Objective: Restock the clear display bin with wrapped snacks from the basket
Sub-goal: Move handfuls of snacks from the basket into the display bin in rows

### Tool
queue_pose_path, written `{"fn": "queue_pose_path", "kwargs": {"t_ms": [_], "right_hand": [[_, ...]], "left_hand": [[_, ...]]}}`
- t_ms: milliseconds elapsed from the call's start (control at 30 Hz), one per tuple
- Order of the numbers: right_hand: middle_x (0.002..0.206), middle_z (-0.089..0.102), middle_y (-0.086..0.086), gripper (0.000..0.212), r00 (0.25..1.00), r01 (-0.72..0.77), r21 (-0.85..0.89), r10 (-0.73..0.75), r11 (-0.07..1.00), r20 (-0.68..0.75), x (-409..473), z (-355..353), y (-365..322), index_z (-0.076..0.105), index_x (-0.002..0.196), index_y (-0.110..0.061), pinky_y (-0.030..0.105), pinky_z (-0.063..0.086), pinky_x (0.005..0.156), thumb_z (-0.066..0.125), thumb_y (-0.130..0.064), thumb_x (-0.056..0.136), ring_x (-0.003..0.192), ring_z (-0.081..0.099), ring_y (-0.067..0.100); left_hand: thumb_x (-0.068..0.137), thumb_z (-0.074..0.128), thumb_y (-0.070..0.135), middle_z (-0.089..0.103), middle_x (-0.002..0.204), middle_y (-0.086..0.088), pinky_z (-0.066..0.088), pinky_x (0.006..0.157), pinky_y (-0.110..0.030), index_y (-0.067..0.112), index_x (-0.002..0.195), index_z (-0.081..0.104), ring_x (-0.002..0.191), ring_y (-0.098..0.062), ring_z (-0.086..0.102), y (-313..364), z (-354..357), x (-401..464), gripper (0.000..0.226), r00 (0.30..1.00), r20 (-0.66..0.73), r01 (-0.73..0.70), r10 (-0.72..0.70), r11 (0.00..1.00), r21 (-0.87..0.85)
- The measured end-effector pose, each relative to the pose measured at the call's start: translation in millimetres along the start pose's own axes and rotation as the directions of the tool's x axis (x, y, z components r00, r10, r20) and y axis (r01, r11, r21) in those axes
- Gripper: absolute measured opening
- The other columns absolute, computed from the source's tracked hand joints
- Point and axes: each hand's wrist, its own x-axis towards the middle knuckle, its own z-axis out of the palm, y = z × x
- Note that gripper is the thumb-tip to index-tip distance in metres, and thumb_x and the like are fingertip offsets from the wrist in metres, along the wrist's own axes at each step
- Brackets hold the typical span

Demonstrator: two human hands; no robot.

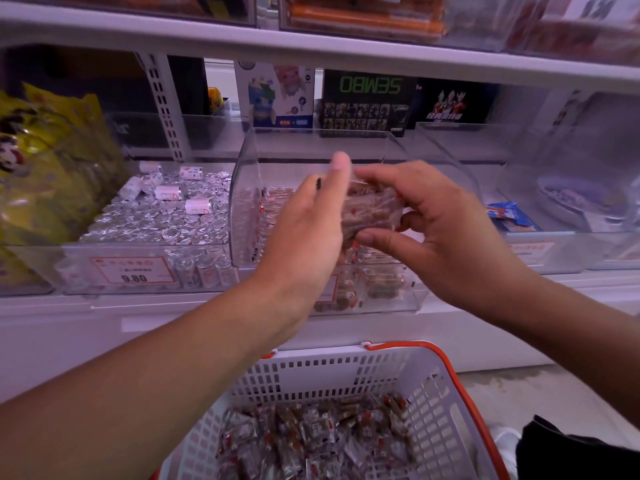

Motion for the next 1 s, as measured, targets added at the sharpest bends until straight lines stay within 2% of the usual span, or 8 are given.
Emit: {"fn": "queue_pose_path", "kwargs": {"t_ms": [133, 267, 400, 533, 700, 867, 933, 1000], "right_hand": [[0.131, 0.047, 0.002, 0.069, 0.998, 0.056, -0.171, -0.052, 0.984, 0.026, -4, 9, -2, 0.033, 0.152, -0.014, 0.007, 0.028, 0.102, 0.066, -0.023, 0.092, 0.117, 0.042, 0.004], [0.141, 0.045, 0.007, 0.071, 0.997, 0.046, -0.205, -0.033, 0.978, 0.067, -8, 13, -2, 0.020, 0.154, -0.010, 0.007, 0.019, 0.104, 0.054, -0.029, 0.095, 0.126, 0.040, 0.016], [0.121, 0.059, 0.002, 0.058, 0.999, 0.028, -0.276, -0.017, 0.961, 0.044, 0, 2, -2, 0.041, 0.145, -0.020, 0.013, 0.030, 0.083, 0.060, -0.039, 0.093, 0.103, 0.050, 0.011], [0.110, 0.064, 0.001, 0.043, 0.983, 0.150, -0.350, -0.100, 0.925, 0.156, 21, -11, -4, 0.061, 0.125, -0.018, 0.019, 0.035, 0.081, 0.069, -0.032, 0.085, 0.096, 0.055, 0.013], [0.090, 0.062, -0.005, 0.035, 0.952, 0.189, -0.395, -0.069, 0.899, 0.300, 51, -22, -4, 0.068, 0.106, -0.016, 0.017, 0.033, 0.067, 0.076, -0.030, 0.076, 0.078, 0.053, 0.010], [0.083, 0.064, -0.011, 0.030, 0.902, 0.112, -0.406, 0.079, 0.907, 0.425, 66, -32, 8, 0.068, 0.097, -0.025, 0.021, 0.043, 0.065, 0.067, -0.039, 0.070, 0.072, 0.056, 0.009], [0.083, 0.067, -0.013, 0.035, 0.854, 0.077, -0.425, 0.160, 0.902, 0.494, 74, -42, 16, 0.070, 0.098, -0.029, 0.018, 0.044, 0.064, 0.064, -0.046, 0.067, 0.074, 0.059, 0.005], [0.080, 0.067, -0.017, 0.038, 0.792, 0.084, -0.433, 0.203, 0.898, 0.575, 82, -49, 20, 0.070, 0.095, -0.033, 0.015, 0.042, 0.063, 0.062, -0.054, 0.064, 0.073, 0.058, -0.003]], "left_hand": [[0.097, 0.038, 0.062, 0.071, 0.083, -0.001, 0.037, 0.054, -0.026, 0.019, 0.118, 0.067, 0.066, -0.011, 0.054, 3, 2, 2, 0.055, 0.976, 0.115, 0.209, -0.186, 0.947, -0.244], [0.101, 0.046, 0.043, 0.068, 0.080, -0.001, 0.041, 0.054, -0.024, 0.014, 0.115, 0.064, 0.060, -0.008, 0.055, 1, 3, 2, 0.037, 0.974, 0.064, 0.226, -0.216, 0.937, -0.266], [0.100, 0.053, 0.027, 0.071, 0.079, -0.001, 0.049, 0.064, -0.025, 0.018, 0.100, 0.064, 0.065, -0.009, 0.063, 3, 2, 8, 0.014, 0.983, 0.022, 0.183, -0.184, 0.938, -0.293], [0.098, 0.057, 0.016, 0.072, 0.081, -0.004, 0.051, 0.064, -0.026, 0.014, 0.108, 0.063, 0.068, -0.013, 0.066, 11, 4, 17, 0.013, 0.977, -0.025, 0.187, -0.212, 0.907, -0.377], [0.098, 0.059, 0.027, 0.075, 0.103, -0.011, 0.055, 0.093, -0.045, 0.011, 0.109, 0.064, 0.094, -0.023, 0.071, 4, 8, 30, 0.021, 0.984, -0.086, 0.135, -0.155, 0.971, -0.198], [0.094, 0.044, 0.060, 0.077, 0.092, -0.003, 0.055, 0.088, -0.046, 0.022, 0.091, 0.074, 0.091, -0.024, 0.073, -2, -3, 50, 0.049, 0.983, 0.032, 0.173, -0.178, 0.977, 0.123], [0.098, 0.038, 0.056, 0.077, 0.084, -0.001, 0.055, 0.081, -0.042, 0.022, 0.090, 0.072, 0.082, -0.021, 0.074, -1, -10, 64, 0.048, 0.972, 0.054, 0.215, -0.229, 0.957, 0.194], [0.101, 0.042, 0.035, 0.076, 0.076, -0.002, 0.051, 0.070, -0.036, 0.019, 0.088, 0.071, 0.073, -0.021, 0.070, -1, -15, 79, 0.035, 0.973, 0.056, 0.204, -0.224, 0.948, 0.243]]}}
